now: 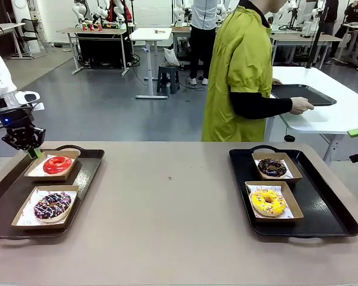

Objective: Individually package the donuts and arrange them on the tray.
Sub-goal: Place the picked Paper togo box on the Handle tray.

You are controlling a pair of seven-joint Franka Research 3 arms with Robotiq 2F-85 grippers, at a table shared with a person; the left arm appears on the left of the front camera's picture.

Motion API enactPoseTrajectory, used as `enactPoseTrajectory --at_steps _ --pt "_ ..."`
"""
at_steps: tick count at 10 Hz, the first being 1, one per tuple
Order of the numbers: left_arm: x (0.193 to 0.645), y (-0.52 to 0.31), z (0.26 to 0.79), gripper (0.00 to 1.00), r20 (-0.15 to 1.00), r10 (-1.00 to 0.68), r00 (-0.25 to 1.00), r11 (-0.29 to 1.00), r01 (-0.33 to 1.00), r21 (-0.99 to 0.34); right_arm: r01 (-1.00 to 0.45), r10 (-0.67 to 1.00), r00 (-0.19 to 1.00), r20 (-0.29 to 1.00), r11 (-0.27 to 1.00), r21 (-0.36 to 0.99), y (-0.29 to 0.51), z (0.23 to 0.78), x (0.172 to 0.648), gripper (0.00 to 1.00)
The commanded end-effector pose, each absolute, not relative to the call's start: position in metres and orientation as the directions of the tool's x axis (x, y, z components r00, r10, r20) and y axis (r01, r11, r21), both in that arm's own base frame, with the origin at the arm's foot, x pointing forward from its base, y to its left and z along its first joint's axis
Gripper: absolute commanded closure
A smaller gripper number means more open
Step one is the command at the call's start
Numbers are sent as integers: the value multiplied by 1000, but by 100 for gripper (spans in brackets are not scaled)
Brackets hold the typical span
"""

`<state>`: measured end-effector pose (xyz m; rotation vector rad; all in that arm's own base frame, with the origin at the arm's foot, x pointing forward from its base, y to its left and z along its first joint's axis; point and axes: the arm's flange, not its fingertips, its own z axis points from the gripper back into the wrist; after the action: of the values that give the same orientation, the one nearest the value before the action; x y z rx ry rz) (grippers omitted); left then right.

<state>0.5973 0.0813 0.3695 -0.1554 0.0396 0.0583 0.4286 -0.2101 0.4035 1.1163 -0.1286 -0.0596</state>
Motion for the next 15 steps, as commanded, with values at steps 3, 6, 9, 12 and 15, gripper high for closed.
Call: enactPoseTrajectory --at_steps 3,6,9,12,15 --pt "595 85 374 18 -29 20 999 985 -25 -173 -18 -100 993 70 446 895 -209 405 426 0" --pt "591 87 380 0 -31 13 999 981 -18 -194 -18 -100 993 70 446 895 -209 405 426 0" --pt "578 93 392 11 -38 -16 999 955 4 -298 -18 -100 993 70 446 895 -209 405 426 0" --pt "523 157 444 11 1 19 1000 771 -14 -636 -18 -100 993 70 446 895 -209 405 426 0" --pt "464 235 462 11 122 40 992 512 85 -855 -18 -100 993 70 446 895 -209 405 426 0"
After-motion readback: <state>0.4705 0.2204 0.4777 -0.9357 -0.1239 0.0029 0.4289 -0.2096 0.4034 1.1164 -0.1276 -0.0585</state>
